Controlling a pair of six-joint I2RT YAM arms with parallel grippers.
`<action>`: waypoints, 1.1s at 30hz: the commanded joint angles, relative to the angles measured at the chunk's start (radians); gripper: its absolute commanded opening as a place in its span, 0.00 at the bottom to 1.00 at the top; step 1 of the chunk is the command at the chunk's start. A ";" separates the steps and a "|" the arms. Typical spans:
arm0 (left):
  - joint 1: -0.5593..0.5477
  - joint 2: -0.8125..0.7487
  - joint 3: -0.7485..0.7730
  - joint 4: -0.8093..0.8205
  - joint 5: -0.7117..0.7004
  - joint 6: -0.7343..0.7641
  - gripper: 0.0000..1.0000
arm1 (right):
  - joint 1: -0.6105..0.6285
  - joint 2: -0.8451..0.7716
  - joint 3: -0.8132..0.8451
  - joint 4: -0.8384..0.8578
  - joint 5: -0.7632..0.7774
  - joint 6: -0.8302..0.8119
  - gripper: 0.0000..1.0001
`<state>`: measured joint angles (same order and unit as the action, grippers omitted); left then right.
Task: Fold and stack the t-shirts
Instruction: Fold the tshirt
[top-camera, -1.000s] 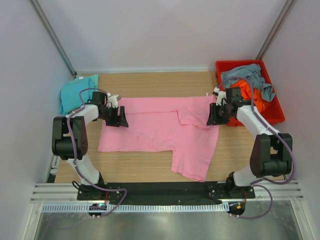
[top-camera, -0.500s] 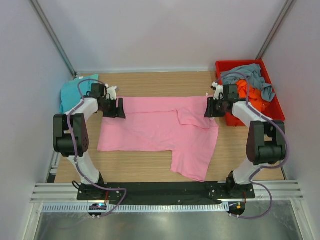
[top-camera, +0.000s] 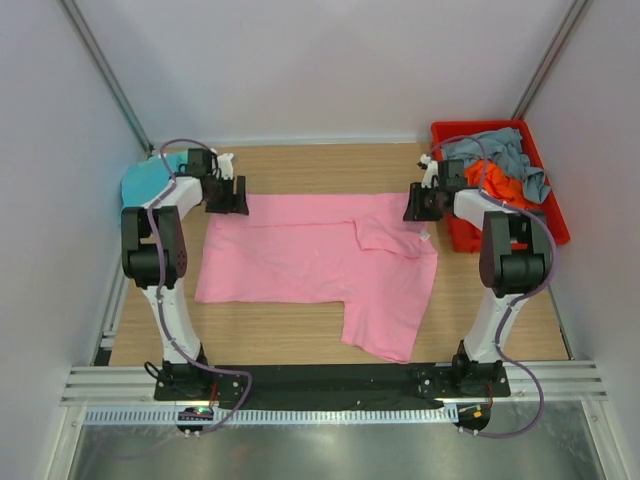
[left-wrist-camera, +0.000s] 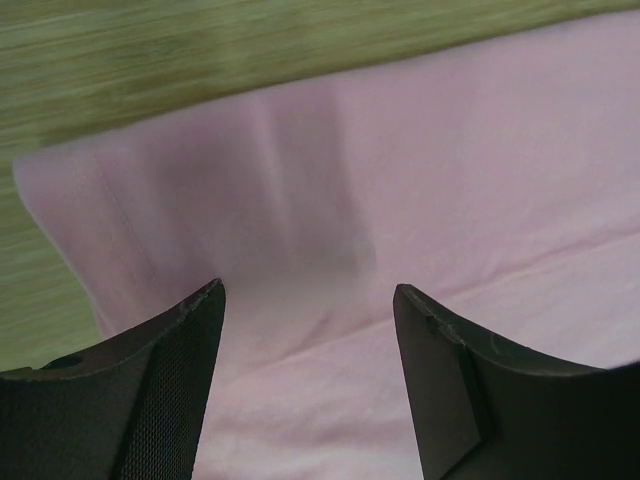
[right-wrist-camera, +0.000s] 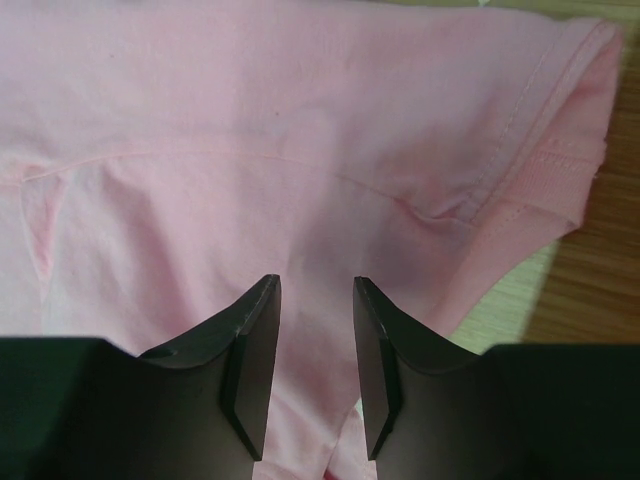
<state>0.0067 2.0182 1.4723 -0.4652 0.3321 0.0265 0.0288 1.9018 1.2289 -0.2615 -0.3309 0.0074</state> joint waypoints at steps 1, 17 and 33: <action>0.003 0.063 0.072 0.013 -0.044 -0.020 0.70 | -0.004 0.034 0.052 0.036 0.021 0.003 0.41; 0.003 0.260 0.313 -0.052 -0.096 -0.057 0.70 | -0.004 0.289 0.313 -0.071 0.119 -0.003 0.41; 0.003 -0.016 0.324 -0.059 -0.044 -0.141 0.82 | -0.003 -0.020 0.215 0.007 0.130 -0.041 0.42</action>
<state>0.0067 2.2379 1.8122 -0.5282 0.2615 -0.0750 0.0288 2.1124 1.5078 -0.2703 -0.2386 -0.0055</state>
